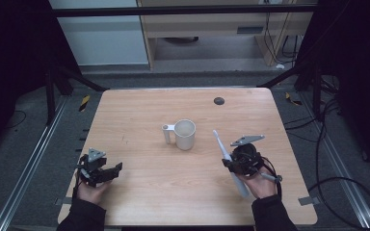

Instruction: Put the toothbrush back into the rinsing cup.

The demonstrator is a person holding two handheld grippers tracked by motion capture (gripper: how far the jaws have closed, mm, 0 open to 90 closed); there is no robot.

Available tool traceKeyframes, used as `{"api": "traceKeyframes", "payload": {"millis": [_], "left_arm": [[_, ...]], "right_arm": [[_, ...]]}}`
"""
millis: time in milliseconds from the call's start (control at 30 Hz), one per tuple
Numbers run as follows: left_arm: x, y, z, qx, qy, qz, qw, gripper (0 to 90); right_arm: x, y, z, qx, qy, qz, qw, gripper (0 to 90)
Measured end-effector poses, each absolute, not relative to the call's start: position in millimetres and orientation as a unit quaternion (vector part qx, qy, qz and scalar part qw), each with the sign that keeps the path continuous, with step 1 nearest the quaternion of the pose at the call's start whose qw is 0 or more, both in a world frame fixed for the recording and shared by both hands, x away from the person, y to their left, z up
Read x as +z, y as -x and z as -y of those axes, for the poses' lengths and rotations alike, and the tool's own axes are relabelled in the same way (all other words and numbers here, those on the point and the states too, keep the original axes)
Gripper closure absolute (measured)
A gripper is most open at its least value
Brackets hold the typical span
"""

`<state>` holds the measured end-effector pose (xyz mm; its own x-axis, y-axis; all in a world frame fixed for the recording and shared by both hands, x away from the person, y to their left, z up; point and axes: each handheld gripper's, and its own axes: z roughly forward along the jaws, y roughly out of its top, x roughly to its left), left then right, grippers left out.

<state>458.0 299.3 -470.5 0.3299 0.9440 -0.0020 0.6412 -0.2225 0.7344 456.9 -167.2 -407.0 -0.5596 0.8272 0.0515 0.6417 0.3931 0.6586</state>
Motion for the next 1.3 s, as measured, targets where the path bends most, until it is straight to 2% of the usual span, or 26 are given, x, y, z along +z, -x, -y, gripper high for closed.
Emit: {"api": "traceKeyframes", "payload": {"millis": [300, 1300], "left_arm": [[-470.3, -458.1, -298.9, 0.231, -0.747, -0.531, 0.328, 30.5], [-470.4, -459.2, -300.4, 0.238, -0.744, -0.530, 0.329, 30.6]], "right_arm": [[-390.4, -456.8, 167.6, 0.397, -0.450, -0.776, 0.194, 67.7], [-344.3, -503.2, 121.7, 0.568, -0.426, -0.654, 0.261, 67.6]]}}
